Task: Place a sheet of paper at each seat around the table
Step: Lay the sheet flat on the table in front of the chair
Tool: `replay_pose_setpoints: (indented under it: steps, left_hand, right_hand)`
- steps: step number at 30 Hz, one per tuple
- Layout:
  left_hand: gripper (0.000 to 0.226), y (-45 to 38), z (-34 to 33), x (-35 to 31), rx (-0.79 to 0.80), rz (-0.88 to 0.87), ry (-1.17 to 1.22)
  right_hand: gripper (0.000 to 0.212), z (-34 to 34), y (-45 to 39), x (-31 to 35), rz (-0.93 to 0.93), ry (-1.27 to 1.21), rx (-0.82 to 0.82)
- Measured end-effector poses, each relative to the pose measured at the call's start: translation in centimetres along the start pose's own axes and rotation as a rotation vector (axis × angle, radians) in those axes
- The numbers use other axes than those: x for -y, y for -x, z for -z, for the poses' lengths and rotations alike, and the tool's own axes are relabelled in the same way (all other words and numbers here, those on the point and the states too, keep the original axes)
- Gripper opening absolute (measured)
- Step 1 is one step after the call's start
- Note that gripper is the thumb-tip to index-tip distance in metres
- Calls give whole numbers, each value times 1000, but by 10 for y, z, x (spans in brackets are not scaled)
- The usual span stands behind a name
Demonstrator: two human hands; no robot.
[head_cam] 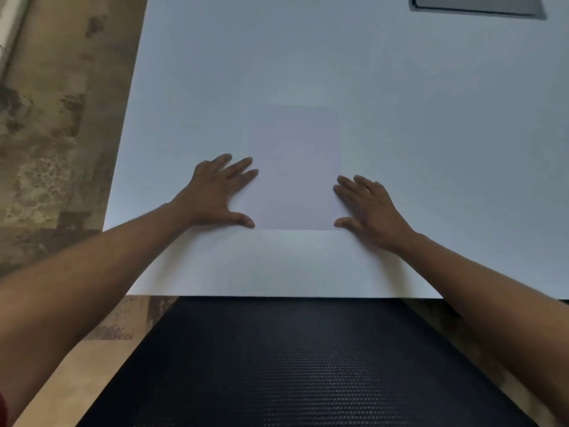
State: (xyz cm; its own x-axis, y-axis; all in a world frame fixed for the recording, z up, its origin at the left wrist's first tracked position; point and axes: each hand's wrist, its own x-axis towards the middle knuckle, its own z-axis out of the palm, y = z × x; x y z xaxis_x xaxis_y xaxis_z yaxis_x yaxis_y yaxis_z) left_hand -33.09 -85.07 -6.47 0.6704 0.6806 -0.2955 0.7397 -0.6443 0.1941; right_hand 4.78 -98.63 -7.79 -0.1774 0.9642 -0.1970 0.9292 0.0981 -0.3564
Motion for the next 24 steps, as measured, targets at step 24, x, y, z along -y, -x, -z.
replay_pose_setpoints:
  steps: [24]
  left_hand:
    - [134,-3,-5,4,-2,-4,18]
  right_hand:
    - [86,-5,0,-4,3,51,18]
